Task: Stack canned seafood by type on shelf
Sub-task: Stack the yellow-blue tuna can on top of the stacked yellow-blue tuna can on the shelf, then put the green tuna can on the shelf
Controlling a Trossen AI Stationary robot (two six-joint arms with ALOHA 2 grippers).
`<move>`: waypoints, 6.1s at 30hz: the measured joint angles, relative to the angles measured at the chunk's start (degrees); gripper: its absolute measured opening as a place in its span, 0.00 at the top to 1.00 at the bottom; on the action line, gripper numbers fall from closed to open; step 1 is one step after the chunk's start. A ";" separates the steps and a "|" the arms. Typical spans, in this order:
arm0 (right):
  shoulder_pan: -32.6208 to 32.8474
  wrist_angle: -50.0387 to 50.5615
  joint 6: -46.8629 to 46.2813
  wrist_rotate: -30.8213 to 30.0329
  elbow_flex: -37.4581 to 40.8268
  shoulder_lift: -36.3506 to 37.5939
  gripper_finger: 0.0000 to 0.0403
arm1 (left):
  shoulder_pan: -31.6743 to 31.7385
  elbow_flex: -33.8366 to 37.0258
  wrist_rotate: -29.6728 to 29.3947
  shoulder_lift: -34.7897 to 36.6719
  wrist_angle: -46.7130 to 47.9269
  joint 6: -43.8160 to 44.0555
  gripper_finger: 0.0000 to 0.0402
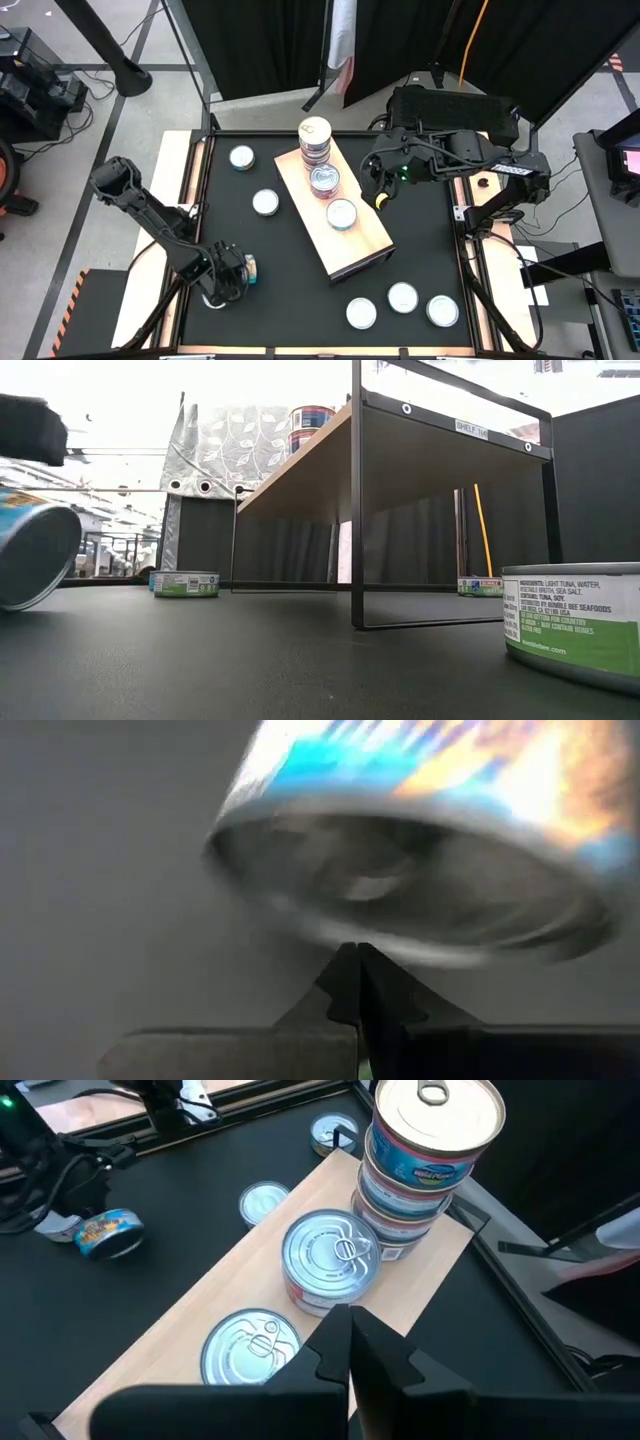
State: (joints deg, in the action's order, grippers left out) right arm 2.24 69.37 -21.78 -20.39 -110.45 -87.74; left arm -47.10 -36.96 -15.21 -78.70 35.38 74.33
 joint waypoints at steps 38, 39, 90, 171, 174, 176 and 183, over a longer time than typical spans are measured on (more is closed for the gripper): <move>-0.04 -0.95 -1.04 1.21 0.00 0.00 1.00 | 6.81 -14.27 6.02 1.59 15.85 55.61 0.21; -0.04 -0.95 -1.30 1.21 0.00 0.00 1.00 | 7.12 -14.19 6.02 0.97 16.01 55.46 0.21; -7.98 -3.23 -2.57 0.57 -0.09 15.45 1.00 | 33.02 -40.47 -10.25 -8.22 -23.55 -106.37 0.63; -48.46 -29.91 -18.07 13.29 67.19 11.08 1.00 | 37.95 -75.09 -7.42 -11.41 17.22 -55.09 0.33; -48.03 -28.83 -18.04 13.29 67.19 9.82 1.00 | 37.95 -75.09 -7.46 -11.41 19.09 -54.86 0.33; -47.65 -28.97 -17.89 12.94 67.19 9.15 1.00 | 37.93 -75.08 -7.48 -11.41 20.84 -53.52 0.33; -47.58 -31.85 -17.68 12.76 67.12 6.81 1.00 | 37.69 -75.04 -7.57 -11.41 23.97 -51.72 0.33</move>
State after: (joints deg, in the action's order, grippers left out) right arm -45.34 37.52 -39.47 -7.62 -43.33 -80.93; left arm -9.41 -112.01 -22.78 -90.11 59.35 22.62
